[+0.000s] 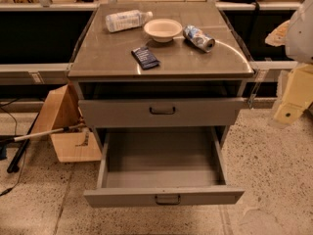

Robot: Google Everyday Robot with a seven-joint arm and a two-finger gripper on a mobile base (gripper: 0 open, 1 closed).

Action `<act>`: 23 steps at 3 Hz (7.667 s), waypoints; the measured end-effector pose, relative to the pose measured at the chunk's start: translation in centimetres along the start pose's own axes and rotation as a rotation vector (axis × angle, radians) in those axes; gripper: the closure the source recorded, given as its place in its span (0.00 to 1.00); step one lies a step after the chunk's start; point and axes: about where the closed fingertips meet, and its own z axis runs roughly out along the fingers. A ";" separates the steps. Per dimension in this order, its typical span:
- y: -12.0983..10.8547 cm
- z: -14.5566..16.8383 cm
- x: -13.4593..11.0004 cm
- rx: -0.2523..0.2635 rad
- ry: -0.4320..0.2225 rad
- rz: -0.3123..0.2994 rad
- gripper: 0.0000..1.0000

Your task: Place rxbar blueberry into middle drawer

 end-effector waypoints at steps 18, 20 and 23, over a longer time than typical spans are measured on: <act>-21.4 14.4 -15.0 0.367 -0.200 0.439 0.00; -23.1 16.5 -16.1 0.299 -0.280 0.492 0.00; -23.1 16.3 -19.3 0.202 -0.421 0.512 0.00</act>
Offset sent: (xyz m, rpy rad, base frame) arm 0.0322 -0.0005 0.0047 0.2073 -0.1347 0.0596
